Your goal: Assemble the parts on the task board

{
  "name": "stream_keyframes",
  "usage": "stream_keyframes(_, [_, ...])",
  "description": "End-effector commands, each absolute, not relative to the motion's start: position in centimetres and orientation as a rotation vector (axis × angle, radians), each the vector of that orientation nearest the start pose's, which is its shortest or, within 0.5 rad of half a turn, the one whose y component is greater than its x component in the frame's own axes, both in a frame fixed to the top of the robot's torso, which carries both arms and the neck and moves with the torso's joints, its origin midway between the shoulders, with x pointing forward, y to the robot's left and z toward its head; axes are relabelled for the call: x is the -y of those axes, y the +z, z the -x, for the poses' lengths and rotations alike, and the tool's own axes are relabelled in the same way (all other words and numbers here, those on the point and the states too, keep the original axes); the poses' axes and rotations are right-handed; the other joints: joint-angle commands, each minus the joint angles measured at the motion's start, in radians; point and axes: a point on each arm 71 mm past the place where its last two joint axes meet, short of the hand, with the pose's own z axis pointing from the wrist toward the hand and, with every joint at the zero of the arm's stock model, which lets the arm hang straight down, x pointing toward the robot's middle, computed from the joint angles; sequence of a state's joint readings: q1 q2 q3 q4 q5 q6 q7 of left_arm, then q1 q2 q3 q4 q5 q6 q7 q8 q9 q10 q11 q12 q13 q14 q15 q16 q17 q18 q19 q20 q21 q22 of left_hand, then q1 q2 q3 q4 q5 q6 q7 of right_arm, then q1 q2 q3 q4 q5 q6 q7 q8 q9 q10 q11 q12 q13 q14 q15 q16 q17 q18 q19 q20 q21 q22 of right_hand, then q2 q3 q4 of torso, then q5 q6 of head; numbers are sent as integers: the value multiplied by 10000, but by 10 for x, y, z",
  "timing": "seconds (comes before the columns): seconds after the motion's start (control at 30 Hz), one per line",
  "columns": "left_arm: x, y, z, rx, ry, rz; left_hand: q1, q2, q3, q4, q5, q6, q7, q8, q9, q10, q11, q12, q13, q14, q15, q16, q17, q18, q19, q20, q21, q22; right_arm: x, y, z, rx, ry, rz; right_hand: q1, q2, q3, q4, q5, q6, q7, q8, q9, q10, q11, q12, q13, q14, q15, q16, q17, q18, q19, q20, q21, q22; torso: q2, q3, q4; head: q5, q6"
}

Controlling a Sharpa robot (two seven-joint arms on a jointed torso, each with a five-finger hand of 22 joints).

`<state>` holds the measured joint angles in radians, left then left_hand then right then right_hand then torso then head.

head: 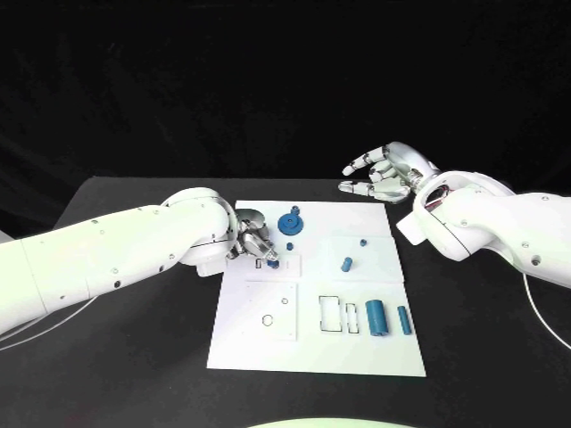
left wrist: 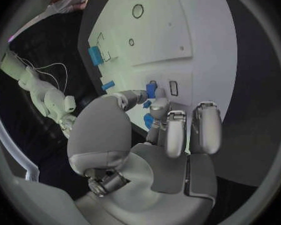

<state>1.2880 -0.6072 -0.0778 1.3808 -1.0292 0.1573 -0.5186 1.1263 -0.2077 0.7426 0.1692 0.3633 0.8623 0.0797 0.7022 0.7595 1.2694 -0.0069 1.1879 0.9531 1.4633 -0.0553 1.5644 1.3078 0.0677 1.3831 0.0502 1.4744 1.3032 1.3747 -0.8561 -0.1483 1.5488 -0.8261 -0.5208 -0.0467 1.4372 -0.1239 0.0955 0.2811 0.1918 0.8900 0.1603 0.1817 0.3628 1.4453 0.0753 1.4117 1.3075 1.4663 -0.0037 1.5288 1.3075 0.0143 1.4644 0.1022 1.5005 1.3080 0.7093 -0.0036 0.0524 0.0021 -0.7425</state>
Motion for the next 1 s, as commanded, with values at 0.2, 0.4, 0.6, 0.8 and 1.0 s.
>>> stream_keyframes(0.2, [-133, -207, -503, -23598, -4802, 596, 98, 17, 1761, -1838, 20, 161, -99, 36, 313, 65, 1, 48, 22, 1059, -72, 42, 2585, -91, 89, 18, 44, 21, 213, -136, -501, -15780, 8829, -4005, 98, 20, 64, 16, -57, -66, -10, 25, -11, -84, -10, -40, 1181, 790, 31, -55, 1650, 51, 702, 6, -39, 2133, 2, 4, -9, 13, 38])
stream_keyframes(0.4, [-132, -207, -504, -23612, -4841, 581, 98, 17, 1761, -1838, 20, 161, -99, 36, 313, 65, 1, 48, 22, 1059, -72, 42, 2585, -91, 89, 18, 44, 21, 213, -136, -501, -15790, 8829, -4004, 98, 20, 64, 16, -57, -66, -10, 25, -11, -84, -10, -40, 1181, 790, 31, -55, 1650, 51, 702, 6, -39, 2133, 15, 4, -10, 3, 53])
stream_keyframes(0.6, [-128, -208, -504, -23678, -4866, 472, 98, 17, 1761, -1838, 20, 161, -99, 36, 313, 65, 1, 48, 22, 1059, -72, 42, 2585, -91, 89, 18, 44, 21, 213, -137, -500, -15815, 8857, -3980, 90, 20, 62, 29, -61, -70, -9, 28, -12, -96, -9, -54, 1168, 788, 31, -58, 1644, 54, 696, 6, -53, 2124, 15, -5, 9, -8, 45])
stream_keyframes(0.8, [-127, -210, -504, -23840, -4795, 399, 96, 11, 1763, -1838, 24, 176, -101, 26, 314, 71, -2, 35, 10, 1062, -74, 45, 2592, -94, 100, 14, 49, 36, 214, -137, -500, -15816, 8859, -3982, 82, 20, 59, 37, -56, -72, -8, 29, -13, -95, -8, -54, 1168, 787, 32, -61, 1640, 55, 694, 6, -57, 2122, 28, 5, -12, 10, 24])
stream_keyframes(1.0, [-126, -213, -505, -24005, -4754, 490, 28, 8, 1727, -1780, 32, 193, -103, 6, 315, 134, 1, 77, 86, 1060, -72, 43, 2587, -95, 97, 11, 47, 32, 214, -137, -500, -15807, 8852, -3990, 73, 21, 57, 45, -48, -74, -7, 30, -13, -98, -7, -56, 1166, 787, 32, -61, 1639, 57, 689, 6, -67, 2115, 26, 7, -17, -10, -17])
